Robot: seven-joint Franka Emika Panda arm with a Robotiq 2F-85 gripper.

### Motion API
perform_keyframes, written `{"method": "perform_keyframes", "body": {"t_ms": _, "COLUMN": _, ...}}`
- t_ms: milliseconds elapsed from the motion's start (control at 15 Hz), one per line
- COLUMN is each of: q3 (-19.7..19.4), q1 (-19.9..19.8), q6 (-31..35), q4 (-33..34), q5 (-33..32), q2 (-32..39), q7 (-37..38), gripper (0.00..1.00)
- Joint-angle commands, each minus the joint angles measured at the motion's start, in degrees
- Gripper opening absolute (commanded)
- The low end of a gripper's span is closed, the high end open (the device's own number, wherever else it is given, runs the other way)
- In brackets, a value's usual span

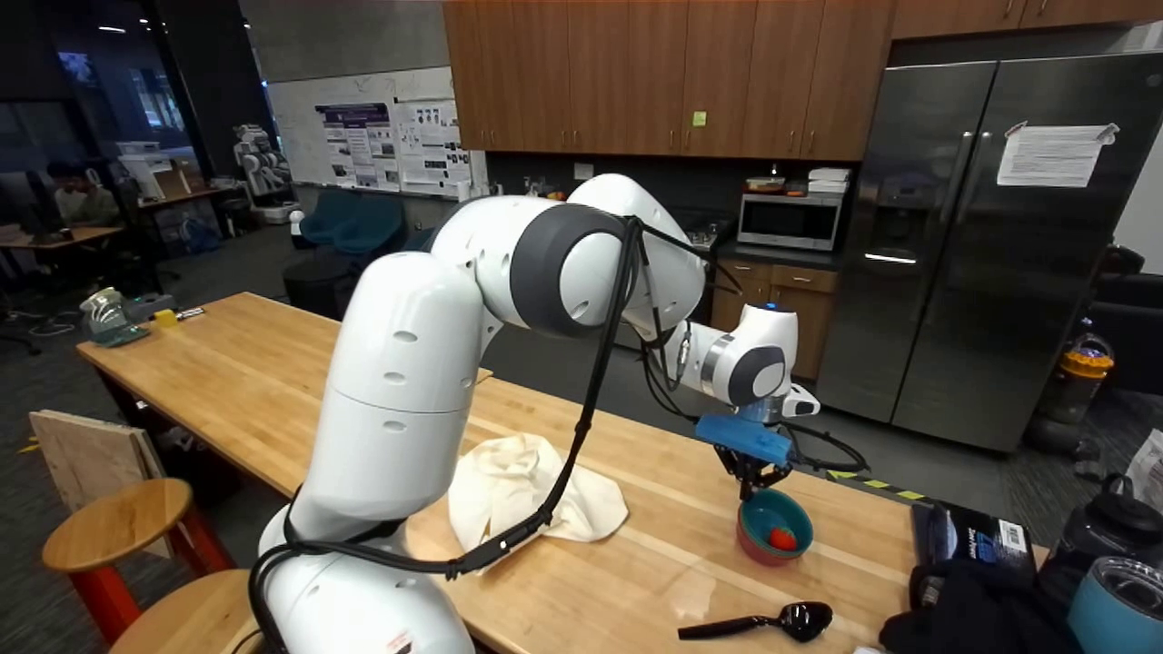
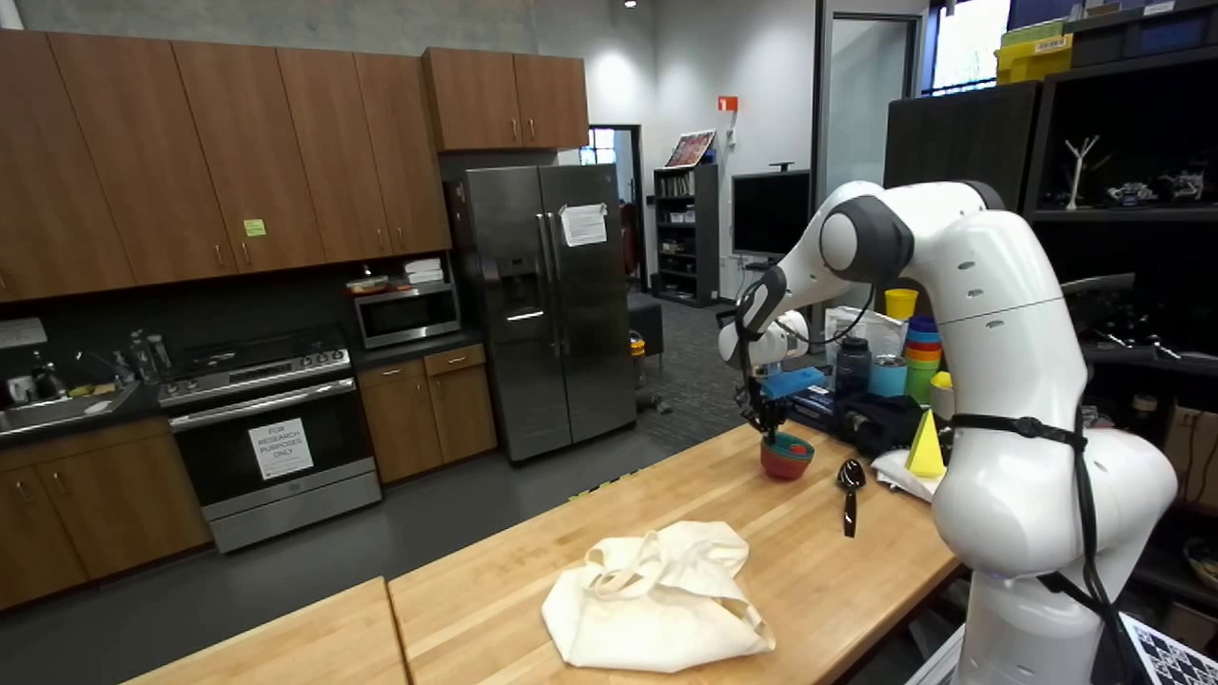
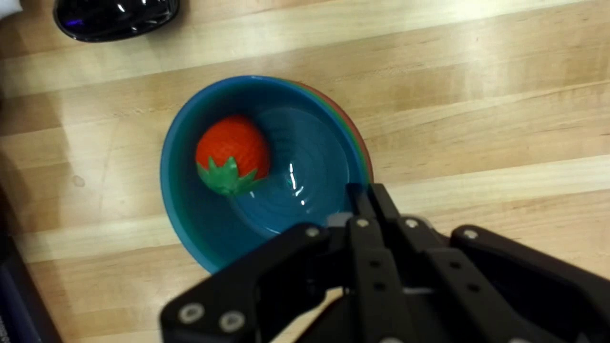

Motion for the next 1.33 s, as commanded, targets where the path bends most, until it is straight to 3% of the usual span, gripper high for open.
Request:
{"method": "perform_keyframes", "body": {"t_ms": 0, "q3": -1.36, "q1": 1.43, "q6": -1.25, "q4": -0.12, "q5": -2.85, "q2": -1.62, "q7": 2.52, "gripper": 0.01}}
{"method": "perform_keyframes", "body": {"t_ms": 600, "q3": -3.35, "q1": 3.93, "q6": -0.82, "q4": -1.63, "q5": -10.39, "q2": -6.29, "q7": 6.82, "gripper": 0.01}}
{"method": "perform_keyframes", "body": {"t_ms": 1267, "q3": -2.20, "q1": 6.66, "q6": -3.21, "q4": -0.15, "q5": -18.15, "q2": -8.96, "q7": 7.15, "gripper": 0.01}}
